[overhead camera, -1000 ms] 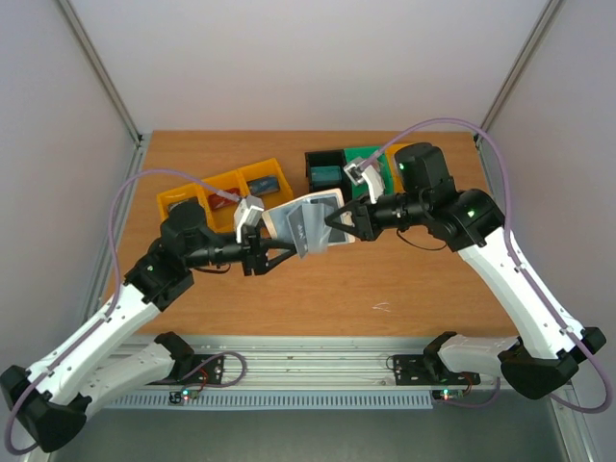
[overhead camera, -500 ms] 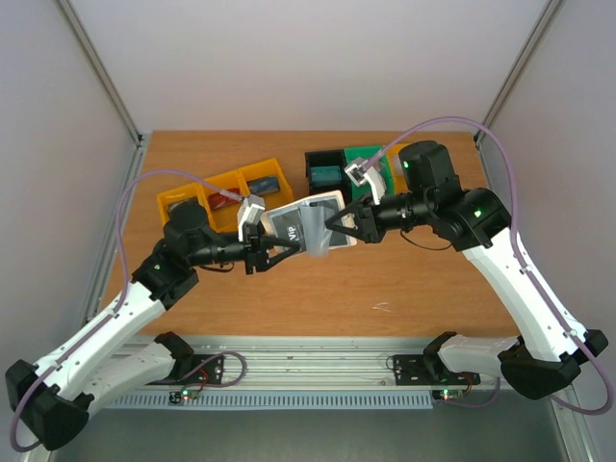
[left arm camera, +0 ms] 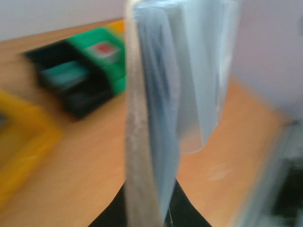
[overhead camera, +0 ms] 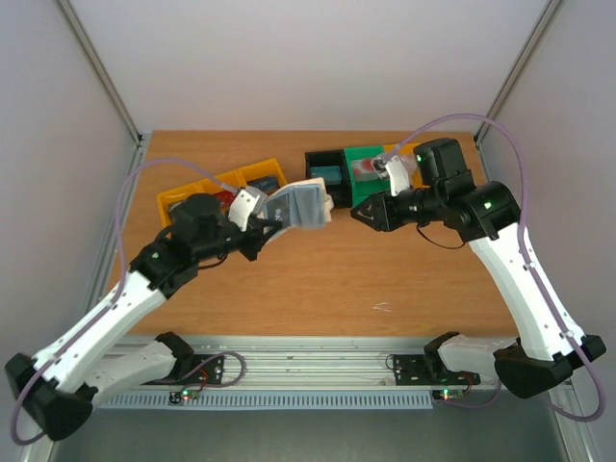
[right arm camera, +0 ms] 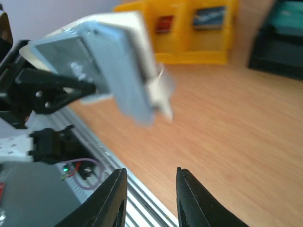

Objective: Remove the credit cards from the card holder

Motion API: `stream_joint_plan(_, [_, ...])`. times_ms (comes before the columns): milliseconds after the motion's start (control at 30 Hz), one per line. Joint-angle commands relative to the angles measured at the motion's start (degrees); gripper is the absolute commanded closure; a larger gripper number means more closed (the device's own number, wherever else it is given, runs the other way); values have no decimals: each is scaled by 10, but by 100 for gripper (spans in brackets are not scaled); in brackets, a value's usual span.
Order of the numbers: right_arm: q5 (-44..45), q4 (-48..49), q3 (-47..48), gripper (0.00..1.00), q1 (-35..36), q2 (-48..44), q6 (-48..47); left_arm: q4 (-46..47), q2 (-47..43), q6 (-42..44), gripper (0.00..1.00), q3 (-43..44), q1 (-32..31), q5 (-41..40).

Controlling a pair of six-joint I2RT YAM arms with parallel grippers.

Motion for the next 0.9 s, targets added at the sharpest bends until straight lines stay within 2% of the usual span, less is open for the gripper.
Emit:
stream_joint_plan(0, [136, -120, 37, 70, -10, 21, 22, -147, 57, 283, 100, 6, -2, -345])
stream_joint_plan(67, [177, -129, 40, 75, 9, 18, 46, -134, 58, 361, 100, 12, -12, -375])
stream_joint_plan(133, [190, -95, 26, 76, 53, 3, 62, -143, 69, 360, 100, 34, -14, -345])
stream_joint_plan(200, [152, -8, -11, 76, 104, -19, 74, -160, 81, 299, 100, 54, -13, -270])
stream_joint_plan(300, [18, 165, -84, 76, 143, -29, 99, -171, 86, 186, 100, 78, -13, -96])
stream_joint_plan(400, [-68, 274, -119, 77, 147, -4, 129, -94, 57, 77, 100, 59, -12, 55])
stream_joint_plan(500, [-67, 301, -122, 78, 143, -10, 121, 51, 8, 10, 100, 6, -8, 141])
stream_joint_plan(633, [-71, 283, -128, 81, 128, -19, 109, 212, -36, 1, 100, -56, -6, 209])
stream_joint_plan(733, [-77, 250, -119, 83, 128, -12, 90, 233, -38, -3, 100, -60, -6, 248])
stream_joint_plan(867, [-76, 231, -98, 81, 128, -17, 65, 232, -44, 19, 100, -53, -6, 256])
